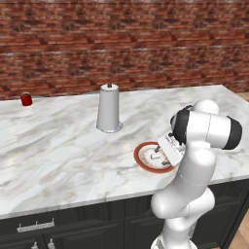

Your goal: Pick up the marshmallow and place it in the cup of hot chocolate on the dining counter.

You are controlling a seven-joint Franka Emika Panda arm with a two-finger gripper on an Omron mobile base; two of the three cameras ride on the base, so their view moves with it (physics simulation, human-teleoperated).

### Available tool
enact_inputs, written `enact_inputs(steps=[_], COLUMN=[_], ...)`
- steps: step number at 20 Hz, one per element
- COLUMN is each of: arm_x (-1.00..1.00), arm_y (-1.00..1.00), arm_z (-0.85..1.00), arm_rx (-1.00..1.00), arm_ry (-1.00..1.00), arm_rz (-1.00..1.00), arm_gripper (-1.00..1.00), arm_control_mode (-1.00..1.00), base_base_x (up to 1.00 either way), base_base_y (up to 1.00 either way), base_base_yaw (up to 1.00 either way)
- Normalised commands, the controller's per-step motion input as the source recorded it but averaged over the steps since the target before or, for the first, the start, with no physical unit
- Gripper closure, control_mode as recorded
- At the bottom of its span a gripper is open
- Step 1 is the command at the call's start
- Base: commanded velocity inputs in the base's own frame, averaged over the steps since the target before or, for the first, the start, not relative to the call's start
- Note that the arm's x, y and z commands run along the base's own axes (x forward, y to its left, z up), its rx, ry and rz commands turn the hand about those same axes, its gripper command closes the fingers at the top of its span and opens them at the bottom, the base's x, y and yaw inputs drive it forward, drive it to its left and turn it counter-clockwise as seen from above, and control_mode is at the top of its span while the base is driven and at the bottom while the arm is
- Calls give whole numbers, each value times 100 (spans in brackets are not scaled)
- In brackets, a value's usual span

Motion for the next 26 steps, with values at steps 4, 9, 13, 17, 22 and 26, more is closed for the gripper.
enact_inputs(steps=[4, 9, 13, 17, 22, 26], arm_x=[0, 0, 11, 14, 12, 8], arm_y=[0, 0, 6, 4, 6, 10], arm_z=[-5, -13, -18, -19, -19, -20], arm_rx=[0, 0, 0, 0, 0, 0], arm_ry=[2, 5, 11, 13, 13, 13], arm_rz=[0, -1, -4, -5, -4, -4], arm_gripper=[-100, 100, 100, 100, 100, 100], arm_control_mode=[-100, -100, -100, -100, -100, -100], base_base_x=[0, 0, 0, 0, 0, 0], base_base_y=[0, 0, 0, 0, 0, 0], base_base_yaw=[0, 0, 0, 0, 0, 0])
